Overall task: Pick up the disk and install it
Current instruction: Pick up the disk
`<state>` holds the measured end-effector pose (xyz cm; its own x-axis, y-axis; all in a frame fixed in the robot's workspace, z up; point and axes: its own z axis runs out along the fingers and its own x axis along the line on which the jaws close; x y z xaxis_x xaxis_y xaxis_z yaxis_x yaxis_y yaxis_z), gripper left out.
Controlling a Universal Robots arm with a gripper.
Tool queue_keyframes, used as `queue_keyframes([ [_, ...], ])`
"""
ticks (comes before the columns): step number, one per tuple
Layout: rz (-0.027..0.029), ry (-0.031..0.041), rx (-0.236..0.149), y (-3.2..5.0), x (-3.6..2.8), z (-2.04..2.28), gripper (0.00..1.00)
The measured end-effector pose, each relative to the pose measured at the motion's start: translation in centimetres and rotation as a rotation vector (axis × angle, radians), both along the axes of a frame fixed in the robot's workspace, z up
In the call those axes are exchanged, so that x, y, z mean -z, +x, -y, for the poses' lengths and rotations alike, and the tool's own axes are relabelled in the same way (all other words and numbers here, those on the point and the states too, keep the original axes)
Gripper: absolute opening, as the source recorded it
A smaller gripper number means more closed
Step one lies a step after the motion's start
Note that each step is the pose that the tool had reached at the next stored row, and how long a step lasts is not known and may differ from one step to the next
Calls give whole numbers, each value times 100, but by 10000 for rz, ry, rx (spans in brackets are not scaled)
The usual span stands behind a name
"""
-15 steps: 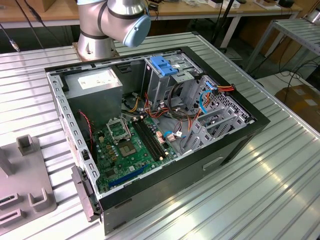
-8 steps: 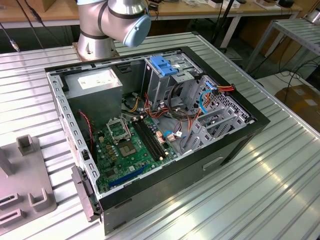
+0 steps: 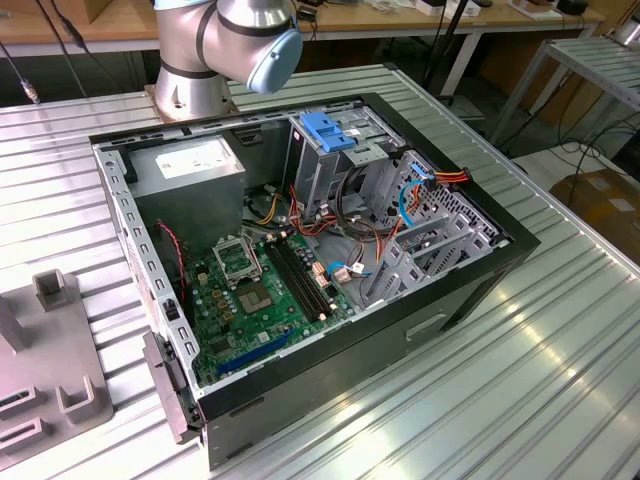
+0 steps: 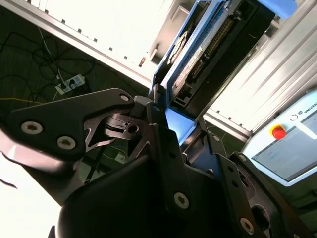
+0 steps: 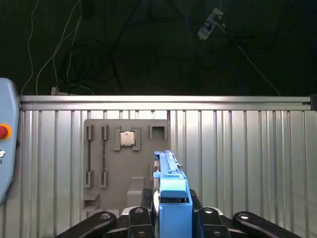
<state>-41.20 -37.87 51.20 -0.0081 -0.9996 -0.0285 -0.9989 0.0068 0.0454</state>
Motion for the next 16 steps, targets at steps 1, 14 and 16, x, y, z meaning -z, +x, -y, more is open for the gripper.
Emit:
queue_keyframes([
  [1,0,0,0,15,1,0,37],
  [14,0,0,1,255,6,0,37],
  [16,0,1,0,299,6,0,37],
])
